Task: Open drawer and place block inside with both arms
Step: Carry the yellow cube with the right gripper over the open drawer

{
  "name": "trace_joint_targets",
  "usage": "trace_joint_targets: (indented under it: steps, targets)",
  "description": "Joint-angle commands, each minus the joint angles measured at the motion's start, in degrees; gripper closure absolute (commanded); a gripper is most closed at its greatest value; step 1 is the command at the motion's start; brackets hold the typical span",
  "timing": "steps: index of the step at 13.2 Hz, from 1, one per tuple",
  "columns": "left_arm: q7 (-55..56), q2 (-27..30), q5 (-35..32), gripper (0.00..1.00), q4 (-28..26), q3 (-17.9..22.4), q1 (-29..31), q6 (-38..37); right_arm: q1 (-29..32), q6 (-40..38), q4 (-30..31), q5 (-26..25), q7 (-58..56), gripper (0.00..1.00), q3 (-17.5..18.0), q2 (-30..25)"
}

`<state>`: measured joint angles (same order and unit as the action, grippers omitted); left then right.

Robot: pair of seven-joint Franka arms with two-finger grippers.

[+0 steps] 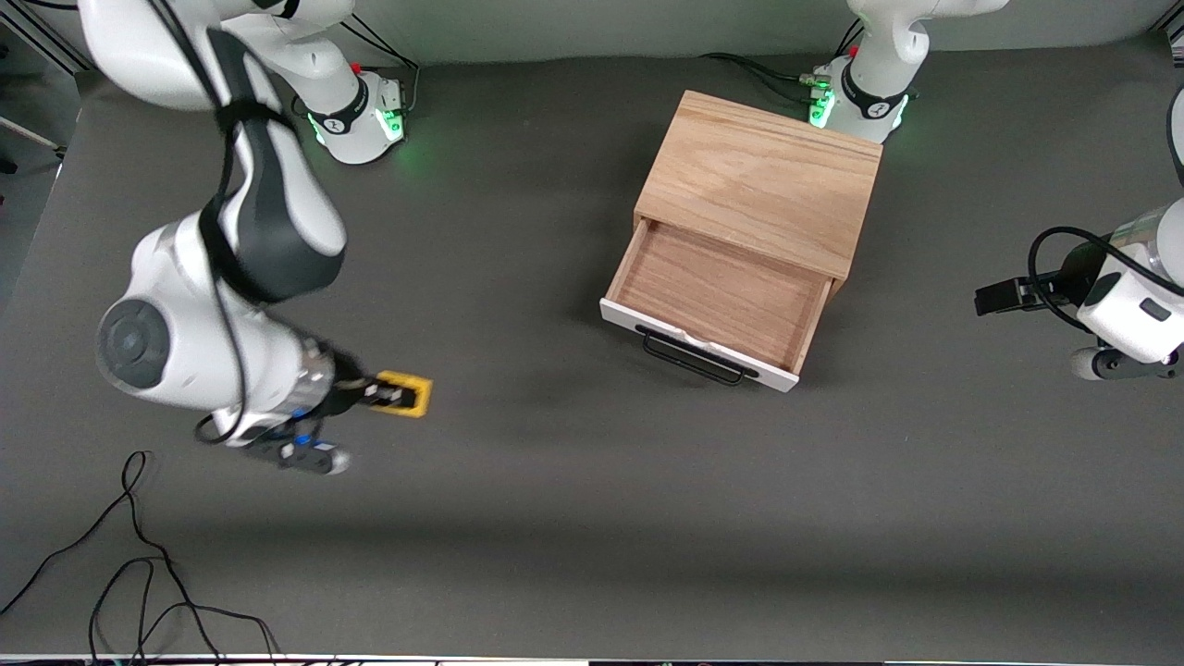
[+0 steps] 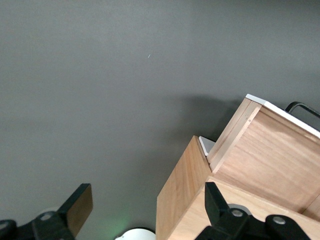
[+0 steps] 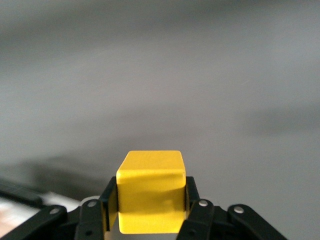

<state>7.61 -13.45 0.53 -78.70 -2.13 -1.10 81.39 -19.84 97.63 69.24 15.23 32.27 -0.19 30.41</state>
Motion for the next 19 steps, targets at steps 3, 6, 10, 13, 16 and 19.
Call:
trace_joint_targets:
  steps: [3, 6, 10, 13, 16, 19]
  targets:
    - [-3.0, 8.4, -0.4, 0.0, -11.1, -0.3, 1.8, 7.3, -2.5, 0.3, -12.8, -3.3, 22.4, 0.86, 14.2, 4.0]
    - [-3.0, 10.2, -0.4, 0.0, -13.4, -0.3, 1.6, 9.6, -9.4, 8.5, -13.5, -6.0, 30.7, 0.86, 15.1, 5.0]
    - [-3.0, 10.8, -0.4, 0.0, -13.3, 1.2, 0.0, 10.9, -16.1, 16.0, -13.5, -12.0, 38.5, 0.86, 15.1, 10.3]
    - [-3.0, 10.7, -0.4, 0.0, -13.2, 3.4, -2.5, 10.9, -20.2, 18.6, -13.5, -15.7, 38.7, 0.87, 14.9, 14.3]
    - [-3.0, 10.6, 0.2, 0.0, -12.9, 3.3, -2.1, 11.1, -20.8, 19.9, -13.2, -15.7, 39.8, 0.86, 15.0, 16.2]
    - [-3.0, 10.5, 0.2, 0.0, -13.1, 3.3, -2.2, 11.6, -21.7, 20.0, -12.6, -15.7, 40.8, 0.86, 15.0, 18.4]
